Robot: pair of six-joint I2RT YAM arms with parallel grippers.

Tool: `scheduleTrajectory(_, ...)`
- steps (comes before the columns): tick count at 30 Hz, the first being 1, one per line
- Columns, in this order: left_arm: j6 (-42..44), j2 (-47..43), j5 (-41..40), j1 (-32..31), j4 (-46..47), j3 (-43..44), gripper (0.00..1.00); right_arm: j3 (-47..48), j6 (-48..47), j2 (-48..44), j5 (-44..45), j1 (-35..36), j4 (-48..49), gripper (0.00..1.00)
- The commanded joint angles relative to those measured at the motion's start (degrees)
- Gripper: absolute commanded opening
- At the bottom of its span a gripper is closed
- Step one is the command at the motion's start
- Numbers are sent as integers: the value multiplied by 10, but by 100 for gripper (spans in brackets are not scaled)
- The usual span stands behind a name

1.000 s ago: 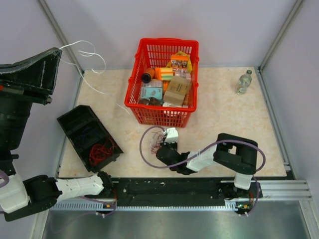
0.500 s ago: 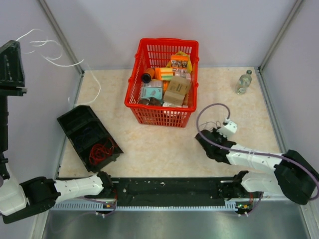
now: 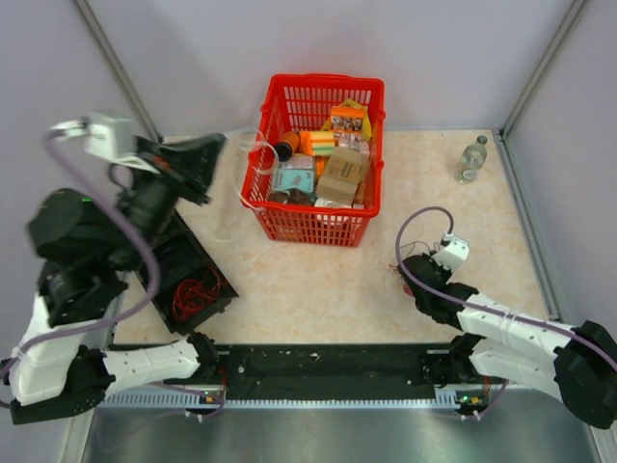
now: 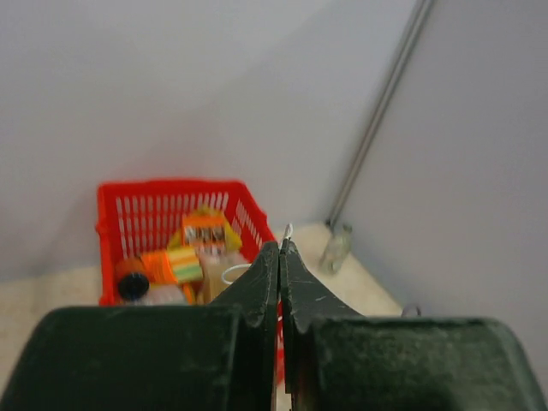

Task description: Untangle the cables

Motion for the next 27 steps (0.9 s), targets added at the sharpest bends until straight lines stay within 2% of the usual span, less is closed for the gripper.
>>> scheduleTrajectory(1,-125,-53,51,0,-12,-155,0,-17,-44,-48,-17,-2,28,1)
scheduleTrajectory(7,-250,-98,77,0,2,-362,0,-18,-79,-87,-22,-2,36,1)
scheduleTrajectory(11,-304,-108,130,0,73,-506,0,-17,-84,-101,-25,-2,37,1)
scheduleTrajectory(14,-313,-88,160,0,150,-590,0,-21,-85,-100,-30,-2,45,1)
scheduleTrajectory(19,-293,17,179,-1,166,-623,0,-21,-84,-87,-45,-2,49,1)
scheduleTrajectory(23,-270,102,200,-11,118,-601,0,-28,-84,-94,-51,-2,50,1)
scheduleTrajectory(27,-277,148,218,-35,136,-613,8,-35,-84,-96,-52,-2,52,1)
